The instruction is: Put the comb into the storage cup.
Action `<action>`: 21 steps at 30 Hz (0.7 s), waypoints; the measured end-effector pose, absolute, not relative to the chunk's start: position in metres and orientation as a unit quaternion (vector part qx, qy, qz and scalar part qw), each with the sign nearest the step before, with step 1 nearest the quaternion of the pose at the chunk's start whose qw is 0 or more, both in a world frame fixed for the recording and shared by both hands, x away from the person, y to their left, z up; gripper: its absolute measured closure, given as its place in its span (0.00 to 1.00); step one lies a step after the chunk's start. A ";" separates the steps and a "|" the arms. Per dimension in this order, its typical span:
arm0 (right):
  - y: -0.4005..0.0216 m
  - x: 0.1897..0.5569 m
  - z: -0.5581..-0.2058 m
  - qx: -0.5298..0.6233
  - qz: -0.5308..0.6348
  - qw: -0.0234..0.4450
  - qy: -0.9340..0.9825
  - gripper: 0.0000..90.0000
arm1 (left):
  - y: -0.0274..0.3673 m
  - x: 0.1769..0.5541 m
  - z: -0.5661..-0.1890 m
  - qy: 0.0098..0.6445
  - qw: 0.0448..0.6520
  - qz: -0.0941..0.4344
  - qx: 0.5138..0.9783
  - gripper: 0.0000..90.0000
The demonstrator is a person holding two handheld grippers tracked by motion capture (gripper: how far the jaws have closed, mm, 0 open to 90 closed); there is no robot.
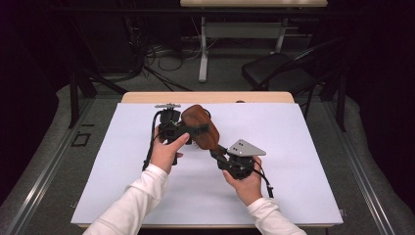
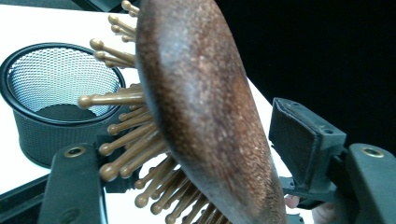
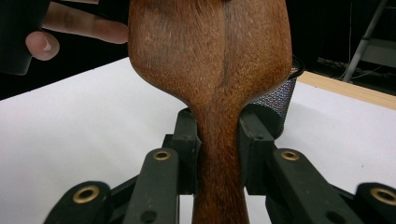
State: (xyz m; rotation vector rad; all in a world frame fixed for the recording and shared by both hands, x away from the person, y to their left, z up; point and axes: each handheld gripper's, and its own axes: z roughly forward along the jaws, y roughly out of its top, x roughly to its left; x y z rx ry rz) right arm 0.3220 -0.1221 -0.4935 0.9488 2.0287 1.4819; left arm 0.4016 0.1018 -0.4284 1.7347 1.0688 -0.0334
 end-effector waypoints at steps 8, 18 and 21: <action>-0.122 0.322 -0.495 0.344 0.537 0.226 0.737 0.80 | 0.103 0.402 -0.430 0.449 0.526 -0.020 0.722 0.36; -0.121 0.321 -0.495 0.340 0.539 0.227 0.736 0.80 | 0.103 0.400 -0.427 0.448 0.523 -0.015 0.725 0.36; -0.121 0.321 -0.495 0.339 0.539 0.228 0.737 0.80 | 0.104 0.400 -0.428 0.453 0.522 -0.020 0.722 0.36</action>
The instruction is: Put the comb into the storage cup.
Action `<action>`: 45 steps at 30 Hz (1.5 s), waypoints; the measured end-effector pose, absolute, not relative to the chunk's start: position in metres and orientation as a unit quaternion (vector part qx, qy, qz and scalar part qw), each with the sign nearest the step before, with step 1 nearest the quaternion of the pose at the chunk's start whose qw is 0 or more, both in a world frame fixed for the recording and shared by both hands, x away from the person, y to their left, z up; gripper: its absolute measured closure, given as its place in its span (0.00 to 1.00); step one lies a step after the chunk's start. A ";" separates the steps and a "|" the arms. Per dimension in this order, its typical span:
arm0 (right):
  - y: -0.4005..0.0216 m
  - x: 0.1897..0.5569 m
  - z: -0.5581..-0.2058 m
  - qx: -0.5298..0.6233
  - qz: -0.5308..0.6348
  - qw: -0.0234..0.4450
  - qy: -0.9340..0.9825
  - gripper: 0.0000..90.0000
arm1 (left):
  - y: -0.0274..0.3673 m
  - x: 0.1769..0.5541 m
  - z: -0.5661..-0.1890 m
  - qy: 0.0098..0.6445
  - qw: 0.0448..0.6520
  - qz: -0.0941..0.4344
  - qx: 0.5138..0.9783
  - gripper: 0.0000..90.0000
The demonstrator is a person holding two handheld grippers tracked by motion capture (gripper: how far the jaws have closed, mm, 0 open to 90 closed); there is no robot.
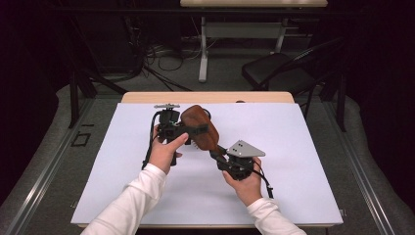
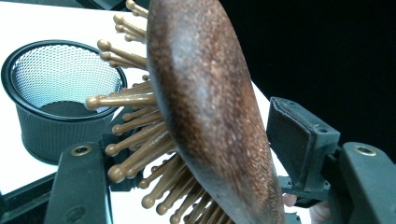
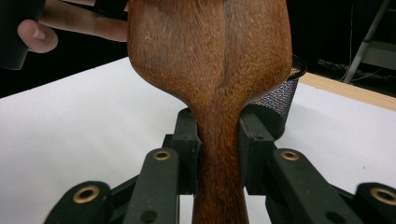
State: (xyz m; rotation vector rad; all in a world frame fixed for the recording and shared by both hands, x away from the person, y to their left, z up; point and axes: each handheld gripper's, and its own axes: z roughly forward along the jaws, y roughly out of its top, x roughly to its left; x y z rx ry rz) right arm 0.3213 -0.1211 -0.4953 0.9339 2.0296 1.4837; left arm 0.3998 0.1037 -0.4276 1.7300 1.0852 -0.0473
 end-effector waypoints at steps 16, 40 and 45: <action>-0.121 0.322 -0.497 0.336 0.539 0.225 0.739 0.80 | 0.110 0.402 -0.428 0.468 0.530 -0.052 0.705 0.42; -0.119 0.322 -0.503 0.330 0.536 0.224 0.744 0.80 | 0.117 0.404 -0.427 0.489 0.527 -0.105 0.688 0.49; -0.119 0.322 -0.504 0.331 0.535 0.223 0.745 0.80 | 0.117 0.404 -0.427 0.490 0.525 -0.107 0.688 0.50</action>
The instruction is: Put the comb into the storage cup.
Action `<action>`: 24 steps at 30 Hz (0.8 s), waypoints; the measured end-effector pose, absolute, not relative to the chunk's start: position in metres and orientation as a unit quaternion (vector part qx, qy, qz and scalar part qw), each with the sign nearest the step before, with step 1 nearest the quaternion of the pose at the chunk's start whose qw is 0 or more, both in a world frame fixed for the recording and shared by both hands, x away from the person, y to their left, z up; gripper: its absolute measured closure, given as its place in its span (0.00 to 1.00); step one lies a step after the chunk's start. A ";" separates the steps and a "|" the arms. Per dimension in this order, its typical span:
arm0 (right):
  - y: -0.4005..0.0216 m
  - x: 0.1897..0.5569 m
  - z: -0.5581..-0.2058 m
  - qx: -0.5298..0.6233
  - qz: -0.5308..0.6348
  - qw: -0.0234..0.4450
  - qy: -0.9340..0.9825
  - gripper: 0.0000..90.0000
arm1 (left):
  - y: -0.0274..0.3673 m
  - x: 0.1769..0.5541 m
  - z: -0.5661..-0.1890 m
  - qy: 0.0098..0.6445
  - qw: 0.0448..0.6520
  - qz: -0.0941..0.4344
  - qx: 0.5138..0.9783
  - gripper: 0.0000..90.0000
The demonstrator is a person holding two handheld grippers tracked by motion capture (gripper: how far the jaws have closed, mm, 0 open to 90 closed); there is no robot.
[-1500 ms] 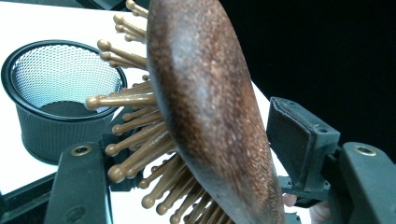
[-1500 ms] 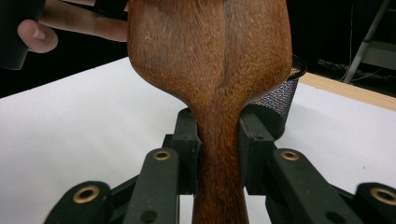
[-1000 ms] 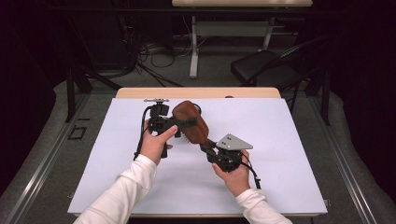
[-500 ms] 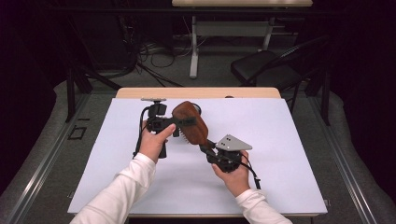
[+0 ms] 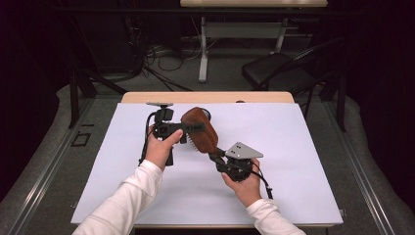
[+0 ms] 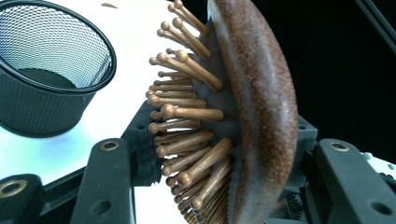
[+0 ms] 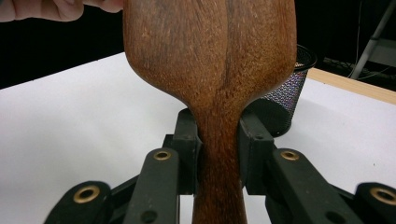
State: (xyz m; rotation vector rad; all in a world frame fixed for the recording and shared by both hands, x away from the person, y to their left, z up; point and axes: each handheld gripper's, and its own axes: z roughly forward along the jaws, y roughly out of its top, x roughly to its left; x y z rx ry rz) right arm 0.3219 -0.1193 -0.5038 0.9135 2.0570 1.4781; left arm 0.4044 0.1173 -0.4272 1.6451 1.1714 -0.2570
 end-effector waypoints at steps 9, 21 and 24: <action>-0.119 0.322 -0.505 0.327 0.533 0.224 0.748 0.80 | 0.119 0.404 -0.427 0.495 0.524 -0.121 0.683 0.52; -0.118 0.322 -0.507 0.327 0.533 0.223 0.748 0.80 | 0.121 0.405 -0.428 0.508 0.519 -0.134 0.675 0.53; -0.118 0.322 -0.507 0.327 0.532 0.222 0.749 0.80 | 0.121 0.405 -0.429 0.512 0.517 -0.139 0.672 0.53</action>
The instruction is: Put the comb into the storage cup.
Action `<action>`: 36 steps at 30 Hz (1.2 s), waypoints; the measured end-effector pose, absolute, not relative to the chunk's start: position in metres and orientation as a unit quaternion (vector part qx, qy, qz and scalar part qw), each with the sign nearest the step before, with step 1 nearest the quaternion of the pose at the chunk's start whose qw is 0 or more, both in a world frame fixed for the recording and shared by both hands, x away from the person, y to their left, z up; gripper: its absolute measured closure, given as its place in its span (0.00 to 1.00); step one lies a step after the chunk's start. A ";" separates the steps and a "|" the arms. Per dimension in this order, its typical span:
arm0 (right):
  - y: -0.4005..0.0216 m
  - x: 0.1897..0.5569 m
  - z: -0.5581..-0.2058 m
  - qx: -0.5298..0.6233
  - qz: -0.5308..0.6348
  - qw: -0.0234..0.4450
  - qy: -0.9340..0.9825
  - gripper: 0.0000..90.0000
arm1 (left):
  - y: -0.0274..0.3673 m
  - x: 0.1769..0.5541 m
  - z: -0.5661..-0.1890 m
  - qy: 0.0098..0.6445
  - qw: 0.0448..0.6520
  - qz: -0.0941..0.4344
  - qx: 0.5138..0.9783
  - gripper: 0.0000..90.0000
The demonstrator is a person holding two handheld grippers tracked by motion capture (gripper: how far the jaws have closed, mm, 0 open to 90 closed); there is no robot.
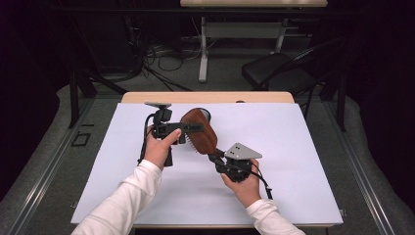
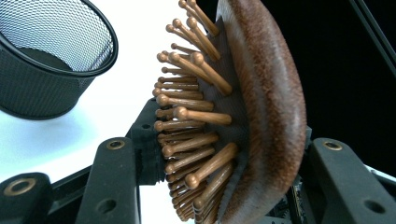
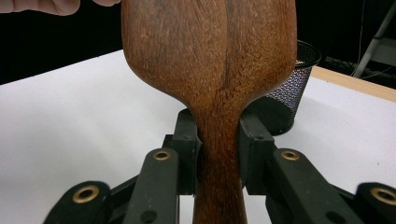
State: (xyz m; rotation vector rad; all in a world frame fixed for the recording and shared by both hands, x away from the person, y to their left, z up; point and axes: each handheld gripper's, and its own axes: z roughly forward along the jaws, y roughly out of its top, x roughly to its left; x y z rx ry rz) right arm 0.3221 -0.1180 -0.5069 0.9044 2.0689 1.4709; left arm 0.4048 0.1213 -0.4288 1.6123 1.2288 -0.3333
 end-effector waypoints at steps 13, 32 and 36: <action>-0.119 0.323 -0.506 0.334 0.535 0.214 0.746 0.79 | 0.121 0.407 -0.431 0.529 0.516 -0.149 0.657 0.54; -0.119 0.323 -0.506 0.337 0.537 0.212 0.744 0.75 | 0.118 0.408 -0.431 0.534 0.510 -0.149 0.657 0.54; -0.120 0.324 -0.506 0.339 0.537 0.209 0.744 0.73 | 0.118 0.408 -0.431 0.536 0.509 -0.149 0.657 0.54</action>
